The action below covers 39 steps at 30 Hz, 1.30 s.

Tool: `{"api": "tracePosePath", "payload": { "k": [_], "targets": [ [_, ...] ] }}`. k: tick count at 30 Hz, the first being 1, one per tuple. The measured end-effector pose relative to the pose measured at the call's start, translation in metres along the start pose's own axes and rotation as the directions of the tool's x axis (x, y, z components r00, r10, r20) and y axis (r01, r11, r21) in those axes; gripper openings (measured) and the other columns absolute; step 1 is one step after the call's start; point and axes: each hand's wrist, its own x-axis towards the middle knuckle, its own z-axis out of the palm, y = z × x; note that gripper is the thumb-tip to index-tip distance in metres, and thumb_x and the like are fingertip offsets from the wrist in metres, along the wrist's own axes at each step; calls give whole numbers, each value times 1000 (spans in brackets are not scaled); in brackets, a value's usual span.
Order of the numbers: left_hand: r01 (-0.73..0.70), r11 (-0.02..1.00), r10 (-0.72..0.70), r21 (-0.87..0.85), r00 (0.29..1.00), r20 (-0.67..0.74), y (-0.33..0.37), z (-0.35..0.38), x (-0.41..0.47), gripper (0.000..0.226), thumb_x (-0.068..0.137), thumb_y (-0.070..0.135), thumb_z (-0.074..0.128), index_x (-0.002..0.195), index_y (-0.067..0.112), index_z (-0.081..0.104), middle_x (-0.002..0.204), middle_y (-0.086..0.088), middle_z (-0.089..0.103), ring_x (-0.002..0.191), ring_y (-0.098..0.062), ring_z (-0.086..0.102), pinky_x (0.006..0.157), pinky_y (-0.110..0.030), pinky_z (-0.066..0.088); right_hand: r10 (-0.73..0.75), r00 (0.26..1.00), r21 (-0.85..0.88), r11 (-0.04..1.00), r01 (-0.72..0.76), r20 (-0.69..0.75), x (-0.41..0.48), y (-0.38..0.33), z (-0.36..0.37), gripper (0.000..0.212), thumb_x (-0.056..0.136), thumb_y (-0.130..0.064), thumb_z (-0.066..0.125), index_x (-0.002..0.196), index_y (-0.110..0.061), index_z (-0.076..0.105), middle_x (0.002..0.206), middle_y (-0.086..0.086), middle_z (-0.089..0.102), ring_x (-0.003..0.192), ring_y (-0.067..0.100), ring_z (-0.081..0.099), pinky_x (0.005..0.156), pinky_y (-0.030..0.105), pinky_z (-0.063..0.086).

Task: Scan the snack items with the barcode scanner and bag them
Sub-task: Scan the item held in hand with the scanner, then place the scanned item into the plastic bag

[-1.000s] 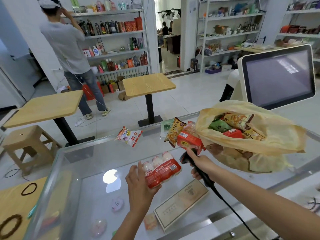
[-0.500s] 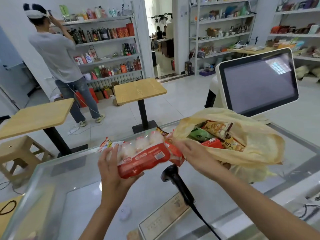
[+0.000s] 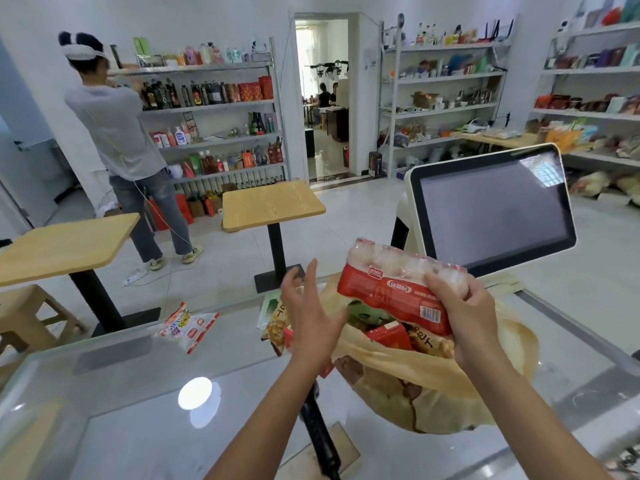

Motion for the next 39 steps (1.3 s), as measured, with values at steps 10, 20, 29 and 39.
{"api": "tracePosePath", "payload": {
  "k": [10,20,29,39],
  "targets": [
    [432,876,-420,-216,902,102,-6,1,22,18,96,20,46,86,8,56,82,-2,51,77,-16,48,61,-30,39,155,982,-12,988,-157,-105,17,37,-18,36,86,-35,68,114,-21,51,93,2,64,80,18,65,56,27,49],
    [469,766,-405,-439,883,236,23,12,34,15,98,21,45,90,17,57,89,-6,60,78,-17,57,67,-30,46,358,928,-9,933,-359,99,20,47,-18,34,84,-29,70,115,-19,57,94,12,70,75,25,70,53,32,56],
    [474,767,-437,-432,879,190,6,6,15,15,96,24,49,103,14,58,98,-8,65,86,-21,64,68,-31,53,-271,963,-633,744,213,6,16,63,-8,52,85,-25,69,130,-18,45,131,5,36,122,18,34,95,27,35],
    [457,757,-412,-467,888,202,-22,-18,-22,13,94,20,55,104,15,61,103,-5,68,94,-22,65,82,-35,54,-464,872,-794,466,390,156,-4,76,14,38,81,-19,71,114,-8,56,113,12,47,106,25,40,89,33,36]
  ]
}}
